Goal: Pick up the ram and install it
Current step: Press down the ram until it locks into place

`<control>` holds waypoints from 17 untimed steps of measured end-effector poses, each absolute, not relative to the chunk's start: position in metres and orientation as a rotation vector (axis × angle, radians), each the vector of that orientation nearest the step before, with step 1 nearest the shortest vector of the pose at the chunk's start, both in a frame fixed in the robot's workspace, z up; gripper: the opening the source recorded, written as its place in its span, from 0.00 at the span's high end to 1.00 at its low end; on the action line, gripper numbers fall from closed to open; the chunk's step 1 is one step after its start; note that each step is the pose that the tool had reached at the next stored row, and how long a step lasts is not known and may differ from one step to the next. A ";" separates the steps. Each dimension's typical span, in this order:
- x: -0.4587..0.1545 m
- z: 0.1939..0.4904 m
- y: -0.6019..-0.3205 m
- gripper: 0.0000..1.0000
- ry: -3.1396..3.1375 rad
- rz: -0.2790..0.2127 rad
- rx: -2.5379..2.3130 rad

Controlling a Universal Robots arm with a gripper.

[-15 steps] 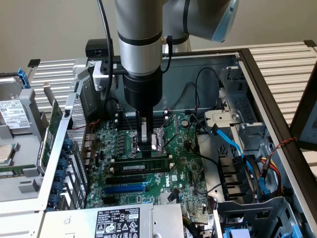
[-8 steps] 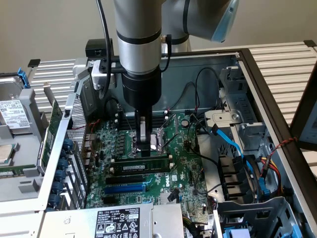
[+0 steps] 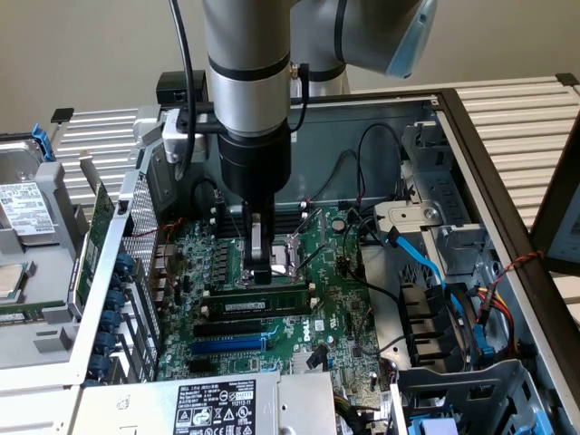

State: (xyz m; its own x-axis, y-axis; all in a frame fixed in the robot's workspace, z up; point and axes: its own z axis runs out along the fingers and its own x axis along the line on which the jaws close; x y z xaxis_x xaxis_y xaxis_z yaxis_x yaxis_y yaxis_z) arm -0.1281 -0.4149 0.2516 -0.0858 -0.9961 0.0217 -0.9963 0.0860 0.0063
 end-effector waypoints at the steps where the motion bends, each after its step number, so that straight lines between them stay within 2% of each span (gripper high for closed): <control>1: -0.128 0.251 -0.415 0.90 -2.303 0.016 2.107; 17: -0.129 0.242 -0.413 0.90 -2.317 0.018 2.083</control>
State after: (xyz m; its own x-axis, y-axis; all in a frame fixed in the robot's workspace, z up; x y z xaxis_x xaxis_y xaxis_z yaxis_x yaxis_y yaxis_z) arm -0.1289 -0.4133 0.2416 -0.1059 -0.9940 0.0268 -0.9943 0.1061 0.0081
